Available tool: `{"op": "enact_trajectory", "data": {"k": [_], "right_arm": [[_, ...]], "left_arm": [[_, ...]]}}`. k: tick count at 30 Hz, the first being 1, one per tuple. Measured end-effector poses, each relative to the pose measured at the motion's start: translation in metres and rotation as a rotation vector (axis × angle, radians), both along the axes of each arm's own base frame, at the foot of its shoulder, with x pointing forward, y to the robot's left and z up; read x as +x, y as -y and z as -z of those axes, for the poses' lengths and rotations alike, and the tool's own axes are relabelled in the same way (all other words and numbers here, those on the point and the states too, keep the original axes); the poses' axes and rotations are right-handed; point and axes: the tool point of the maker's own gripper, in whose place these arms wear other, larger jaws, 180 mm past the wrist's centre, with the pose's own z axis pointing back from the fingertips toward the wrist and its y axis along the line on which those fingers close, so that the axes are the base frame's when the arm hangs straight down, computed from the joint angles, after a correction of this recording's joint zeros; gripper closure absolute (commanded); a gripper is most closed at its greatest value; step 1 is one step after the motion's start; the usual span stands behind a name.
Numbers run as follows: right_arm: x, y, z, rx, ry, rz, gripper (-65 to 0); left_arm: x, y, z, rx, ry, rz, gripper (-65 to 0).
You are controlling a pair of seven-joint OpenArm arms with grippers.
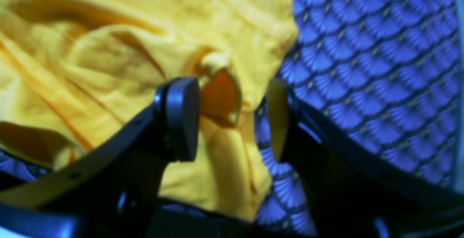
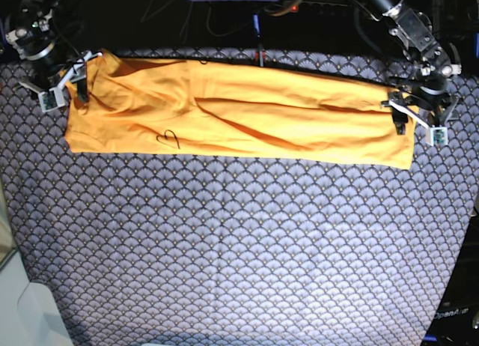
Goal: Fold the T-shirt properly
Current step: 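Lower the left gripper and grasp the strip's other end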
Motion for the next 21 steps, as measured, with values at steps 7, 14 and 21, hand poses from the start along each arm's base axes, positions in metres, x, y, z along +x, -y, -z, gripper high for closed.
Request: {"op": "enact_trajectory", "data": {"k": [7, 14, 21], "right_arm": [[0.003, -0.001, 0.024, 0.056, -0.039, 0.029, -31.2], [0.009, 0.000, 0.031, 0.089, -0.032, 0.048, -31.2], [0.009, -0.001, 0.032, 0.094, -0.033, 0.045, -31.2]], "left_arm": [[0.000, 0.000, 0.000, 0.000, 0.000, -0.001, -42.2], [0.010, -0.005, -0.009, 0.010, 0.025, 0.002, -42.3], [0.012, -0.008, -0.011, 0.015, 0.030, -0.004, -42.4]]}}
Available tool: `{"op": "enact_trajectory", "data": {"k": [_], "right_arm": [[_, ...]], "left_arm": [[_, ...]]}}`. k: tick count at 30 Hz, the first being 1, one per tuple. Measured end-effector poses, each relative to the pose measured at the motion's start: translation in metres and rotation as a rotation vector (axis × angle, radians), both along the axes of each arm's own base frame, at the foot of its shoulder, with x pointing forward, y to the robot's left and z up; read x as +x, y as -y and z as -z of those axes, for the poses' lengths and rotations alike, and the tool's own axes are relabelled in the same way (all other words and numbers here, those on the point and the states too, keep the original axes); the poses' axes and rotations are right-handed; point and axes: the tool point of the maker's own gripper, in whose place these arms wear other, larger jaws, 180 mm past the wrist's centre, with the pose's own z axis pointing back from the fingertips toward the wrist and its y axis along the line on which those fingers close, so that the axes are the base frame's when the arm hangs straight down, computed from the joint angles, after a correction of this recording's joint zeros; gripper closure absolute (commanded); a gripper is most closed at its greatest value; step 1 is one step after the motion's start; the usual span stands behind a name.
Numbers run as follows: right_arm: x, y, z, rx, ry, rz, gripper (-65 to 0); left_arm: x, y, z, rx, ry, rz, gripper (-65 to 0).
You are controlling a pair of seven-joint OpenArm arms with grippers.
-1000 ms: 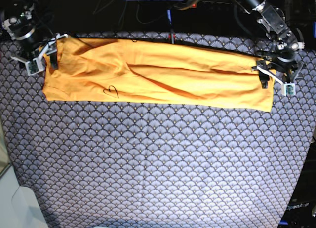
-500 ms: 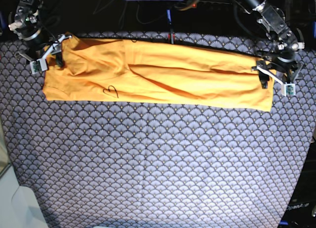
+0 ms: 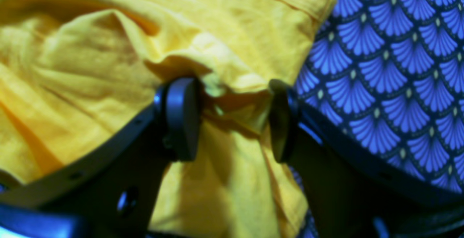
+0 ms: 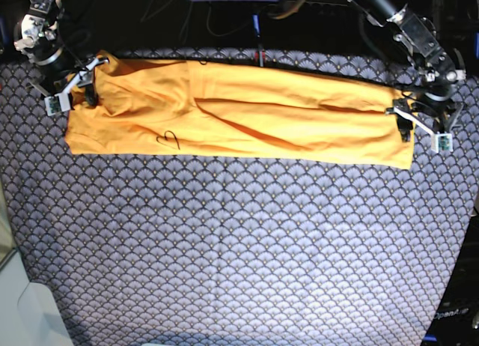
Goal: Fold the T-shirt properly
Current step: 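Lower the left gripper and grasp the strip's other end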
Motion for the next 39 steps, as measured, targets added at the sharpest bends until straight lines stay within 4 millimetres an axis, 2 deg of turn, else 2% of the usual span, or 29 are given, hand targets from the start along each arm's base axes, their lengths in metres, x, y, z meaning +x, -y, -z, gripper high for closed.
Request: {"op": "enact_trajectory", "data": {"k": [4, 8, 11, 22, 23, 25, 27, 29, 30, 39], "right_arm": [[0.002, -0.003, 0.000, -0.012, -0.005, -0.036, -31.2], [0.002, -0.004, 0.000, -0.010, -0.006, -0.039, -31.2], [0.002, -0.004, 0.000, -0.010, -0.006, -0.039, -31.2], [0.002, -0.005, 0.000, -0.010, -0.006, -0.040, -31.2], [0.002, -0.005, 0.000, -0.009, -0.006, -0.040, -31.2], [0.003, -0.005, 0.000, -0.010, -0.005, -0.041, -31.2], [0.003, -0.005, 0.000, -0.009, -0.005, -0.041, -31.2], [0.003, -0.005, 0.000, -0.009, -0.005, -0.041, -31.2], [0.003, -0.005, 0.000, -0.010, -0.004, -0.041, -31.2], [0.003, -0.005, 0.000, -0.009, -0.005, -0.041, -31.2]], "left_arm": [[0.002, 0.002, 0.001, -0.006, 0.001, 0.005, -42.4], [0.003, 0.010, 0.024, -0.066, -0.039, 0.002, -42.4], [0.009, 0.013, 0.031, -0.113, -0.013, -0.002, -42.4], [0.011, 0.014, 0.035, -0.143, 0.008, -0.001, -41.8], [0.011, 0.014, 0.035, -0.143, 0.008, -0.001, -40.3], [0.011, 0.015, 0.035, -0.146, 0.008, 0.001, -31.8], [0.012, 0.018, 0.036, -0.152, 0.009, 0.008, -19.7], [0.012, 0.020, 0.036, -0.156, 0.010, 0.015, -3.5], [0.013, 0.022, 0.036, -0.161, 0.013, 0.017, 0.0], [0.007, 0.024, 0.028, -0.105, -0.031, 0.012, 0.0]]}}
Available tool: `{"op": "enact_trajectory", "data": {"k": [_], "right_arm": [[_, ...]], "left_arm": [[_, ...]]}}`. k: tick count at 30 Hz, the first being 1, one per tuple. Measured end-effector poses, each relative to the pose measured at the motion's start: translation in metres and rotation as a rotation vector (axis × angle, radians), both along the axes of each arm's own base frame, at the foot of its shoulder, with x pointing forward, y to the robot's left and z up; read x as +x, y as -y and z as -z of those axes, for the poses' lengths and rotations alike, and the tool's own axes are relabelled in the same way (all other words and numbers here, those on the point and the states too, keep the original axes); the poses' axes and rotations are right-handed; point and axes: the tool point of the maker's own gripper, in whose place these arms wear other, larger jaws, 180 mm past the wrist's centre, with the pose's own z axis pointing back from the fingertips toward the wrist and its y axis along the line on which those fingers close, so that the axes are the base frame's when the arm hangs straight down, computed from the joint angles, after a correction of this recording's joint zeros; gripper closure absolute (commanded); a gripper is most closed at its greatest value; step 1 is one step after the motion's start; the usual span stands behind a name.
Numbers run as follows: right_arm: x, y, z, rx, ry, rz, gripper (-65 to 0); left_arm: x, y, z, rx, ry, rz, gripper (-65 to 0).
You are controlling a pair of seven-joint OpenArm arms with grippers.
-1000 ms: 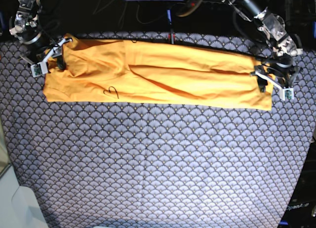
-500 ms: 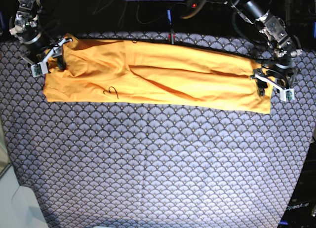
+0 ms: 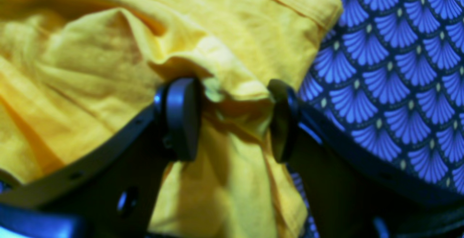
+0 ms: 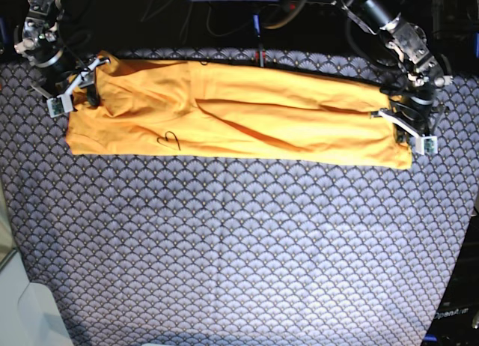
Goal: Fold the T-shirt properly
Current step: 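Lower the left gripper and grasp the strip's other end, then drag the gripped end over the strip toward the right gripper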
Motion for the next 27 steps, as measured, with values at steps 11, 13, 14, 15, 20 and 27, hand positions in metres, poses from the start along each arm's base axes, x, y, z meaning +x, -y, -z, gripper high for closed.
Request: {"op": "enact_trajectory", "data": {"k": [11, 13, 14, 15, 20, 27], "right_arm": [[0.000, 0.000, 0.000, 0.000, 0.000, 0.000, -31.2], [0.000, 0.000, 0.000, 0.000, -0.001, 0.000, -31.2], [0.000, 0.000, 0.000, 0.000, 0.000, 0.001, -31.2], [0.000, 0.000, 0.000, 0.000, 0.000, 0.001, -31.2], [0.000, -0.001, 0.000, 0.002, 0.001, 0.001, -31.2], [0.000, 0.000, 0.000, 0.002, -0.001, 0.001, -31.2]], "left_arm": [[0.032, 0.040, -0.087, 0.213, 0.156, 0.139, 0.0], [0.033, 0.067, -0.084, 0.230, 0.137, 0.229, 0.0], [0.031, 0.084, -0.079, 0.217, 0.111, 0.283, 0.0], [0.026, 0.101, -0.070, 0.214, 0.055, 0.333, 0.0], [0.017, 0.187, -0.064, 0.142, 0.025, 0.561, 0.0], [0.004, 0.232, -0.057, 0.069, 0.020, 0.624, 0.0]]}}
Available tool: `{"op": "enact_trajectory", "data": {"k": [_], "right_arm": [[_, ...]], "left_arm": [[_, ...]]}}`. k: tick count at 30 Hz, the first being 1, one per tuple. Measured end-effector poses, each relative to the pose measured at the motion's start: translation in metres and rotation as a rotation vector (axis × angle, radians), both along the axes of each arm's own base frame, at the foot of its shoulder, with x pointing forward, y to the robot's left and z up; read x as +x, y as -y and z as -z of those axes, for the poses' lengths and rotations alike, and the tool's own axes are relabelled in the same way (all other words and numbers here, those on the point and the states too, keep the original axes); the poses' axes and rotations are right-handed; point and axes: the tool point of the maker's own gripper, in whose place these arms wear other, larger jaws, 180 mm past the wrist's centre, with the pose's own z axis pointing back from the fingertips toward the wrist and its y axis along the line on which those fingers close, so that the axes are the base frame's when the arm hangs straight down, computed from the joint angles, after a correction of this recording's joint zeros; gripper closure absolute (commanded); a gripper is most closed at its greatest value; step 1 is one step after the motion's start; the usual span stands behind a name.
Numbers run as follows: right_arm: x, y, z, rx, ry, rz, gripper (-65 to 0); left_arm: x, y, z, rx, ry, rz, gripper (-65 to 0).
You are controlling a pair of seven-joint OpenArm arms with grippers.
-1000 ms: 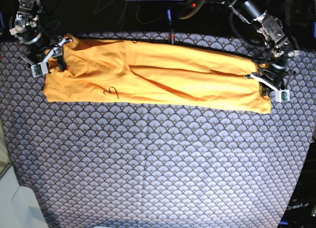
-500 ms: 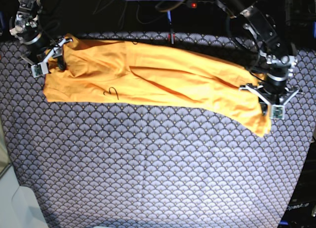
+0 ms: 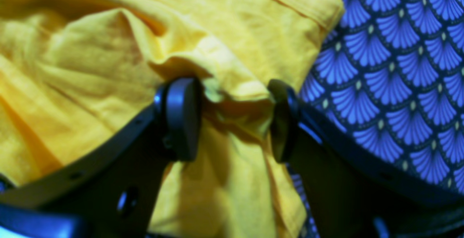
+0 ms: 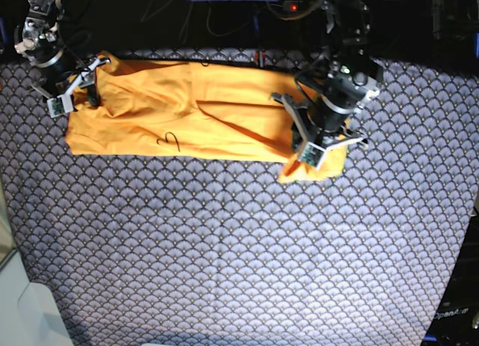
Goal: Fold the T-shirt properly
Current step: 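Drag the gripped end over the strip toward the right gripper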
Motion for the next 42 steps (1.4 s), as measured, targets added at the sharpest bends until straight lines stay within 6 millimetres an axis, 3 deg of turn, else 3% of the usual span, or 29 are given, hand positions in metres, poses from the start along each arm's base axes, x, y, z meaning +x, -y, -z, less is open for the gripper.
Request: {"op": "enact_trajectory", "data": {"k": [4, 12, 32, 34, 39, 42], "right_arm": [[0.000, 0.000, 0.000, 0.001, 0.000, 0.000, -31.2], [0.000, -0.001, 0.000, 0.002, 0.000, -0.001, -31.3], [0.003, -0.008, 0.001, 0.002, 0.001, -0.020, -31.3], [0.003, -0.008, 0.001, 0.003, 0.000, -0.021, -31.3], [0.003, -0.009, 0.000, 0.004, 0.003, -0.022, -31.3], [0.003, -0.009, 0.000, 0.004, 0.003, -0.022, -31.3]], "left_arm": [[-0.004, 0.037, -0.004, -0.051, 0.007, 0.070, 0.0], [-0.014, 0.080, -0.005, -0.190, -0.018, -0.011, 0.0], [-0.025, 0.074, 0.008, -0.199, -0.062, -0.085, 0.0], [-0.026, 0.074, 0.009, -0.198, -0.066, -0.085, -3.6], [-0.027, 0.083, 0.004, -0.289, -0.082, -0.090, -27.4], [-0.028, 0.088, 0.001, -0.337, -0.092, -0.088, -31.6]]}}
